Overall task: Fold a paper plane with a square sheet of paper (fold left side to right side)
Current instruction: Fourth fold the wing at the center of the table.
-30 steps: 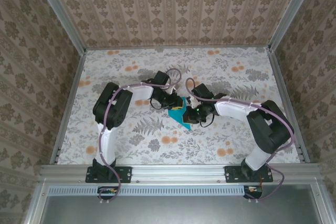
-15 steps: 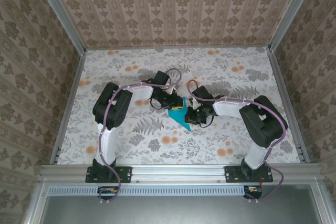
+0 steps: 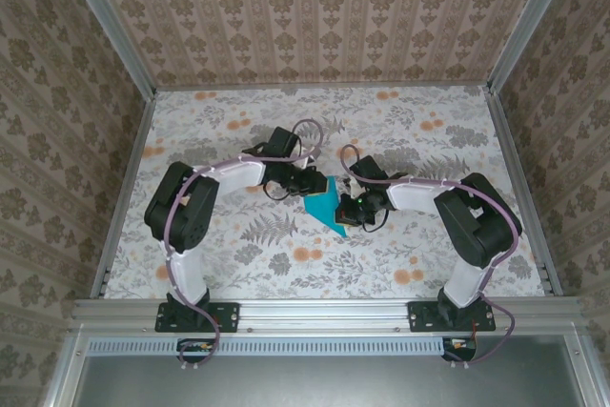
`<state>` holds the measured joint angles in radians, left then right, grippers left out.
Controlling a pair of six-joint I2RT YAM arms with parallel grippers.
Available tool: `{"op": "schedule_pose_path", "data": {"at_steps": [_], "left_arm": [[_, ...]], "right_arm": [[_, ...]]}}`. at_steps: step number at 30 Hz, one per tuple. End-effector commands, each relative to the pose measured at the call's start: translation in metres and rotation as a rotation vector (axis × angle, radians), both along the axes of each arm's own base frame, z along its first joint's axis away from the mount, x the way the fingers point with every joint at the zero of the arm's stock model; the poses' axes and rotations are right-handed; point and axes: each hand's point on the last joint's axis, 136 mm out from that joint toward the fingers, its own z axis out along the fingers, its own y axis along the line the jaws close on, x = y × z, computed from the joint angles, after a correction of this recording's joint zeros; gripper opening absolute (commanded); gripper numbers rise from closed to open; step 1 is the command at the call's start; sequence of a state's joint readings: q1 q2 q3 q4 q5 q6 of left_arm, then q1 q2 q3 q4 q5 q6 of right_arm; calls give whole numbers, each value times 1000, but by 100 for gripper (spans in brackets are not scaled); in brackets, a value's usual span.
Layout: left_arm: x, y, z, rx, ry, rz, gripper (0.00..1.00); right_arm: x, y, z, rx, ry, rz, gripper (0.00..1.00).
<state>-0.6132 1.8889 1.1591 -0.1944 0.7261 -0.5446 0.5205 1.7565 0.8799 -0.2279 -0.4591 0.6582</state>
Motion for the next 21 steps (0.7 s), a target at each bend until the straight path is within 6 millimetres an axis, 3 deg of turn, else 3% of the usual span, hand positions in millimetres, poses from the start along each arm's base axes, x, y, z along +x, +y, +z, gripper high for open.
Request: {"op": "schedule_pose_path", "data": {"at_steps": [1,11,21], "left_arm": [[-23,-8,-4,-45,13,-78,17],[-38,-19,-27,-41,77,-121,14],[-33,-15,-52,23,90,-103,12]], "right_arm": [[-36,-39,-46,-205,157,-10,0],[-38,-42,-47,-221,161,-8,0],[-39,-43,-48,-240,169,6,0]]}}
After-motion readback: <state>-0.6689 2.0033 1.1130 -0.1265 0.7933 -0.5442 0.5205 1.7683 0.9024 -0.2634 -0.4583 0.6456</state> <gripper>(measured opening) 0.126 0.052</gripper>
